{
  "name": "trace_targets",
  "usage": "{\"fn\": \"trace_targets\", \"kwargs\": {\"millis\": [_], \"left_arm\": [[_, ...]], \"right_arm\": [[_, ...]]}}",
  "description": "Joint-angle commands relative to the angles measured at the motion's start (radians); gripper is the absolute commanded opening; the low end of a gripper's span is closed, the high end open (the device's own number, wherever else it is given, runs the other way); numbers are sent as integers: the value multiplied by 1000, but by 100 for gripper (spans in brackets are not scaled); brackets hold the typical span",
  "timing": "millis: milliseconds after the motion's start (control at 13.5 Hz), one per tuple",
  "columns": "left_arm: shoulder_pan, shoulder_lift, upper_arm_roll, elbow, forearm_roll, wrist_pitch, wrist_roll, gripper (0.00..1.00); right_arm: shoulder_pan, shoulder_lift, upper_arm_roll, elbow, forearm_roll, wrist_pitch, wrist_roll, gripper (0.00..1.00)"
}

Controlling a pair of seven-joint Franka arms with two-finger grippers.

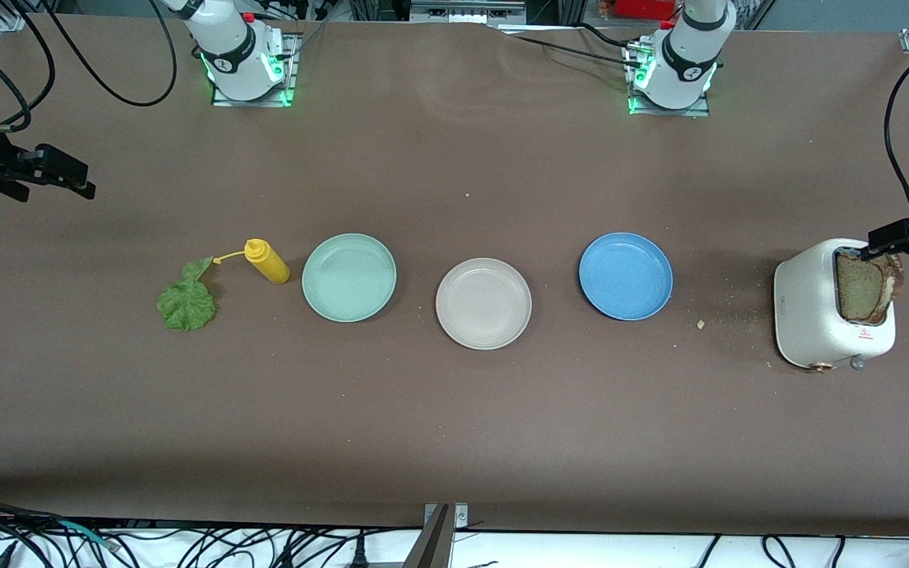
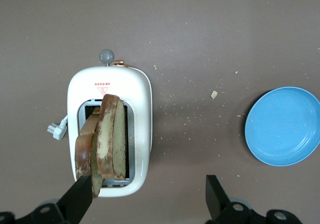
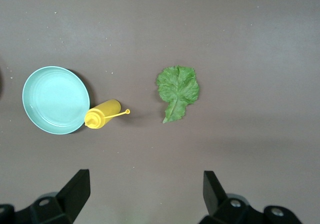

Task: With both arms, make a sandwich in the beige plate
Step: 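Lower the left gripper onto the toast slice in the white toaster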

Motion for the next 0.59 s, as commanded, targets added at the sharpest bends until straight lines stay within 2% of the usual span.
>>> {"fn": "trace_targets", "kwargs": {"millis": [0, 519], "left_arm": [[28, 49, -8, 5, -36, 31, 71, 100], [59, 116, -8, 4, -33, 33, 141, 100]], "right_arm": [[7, 3, -6, 20, 4, -18, 12, 100], [7, 3, -6, 19, 4, -18, 12, 100]]}}
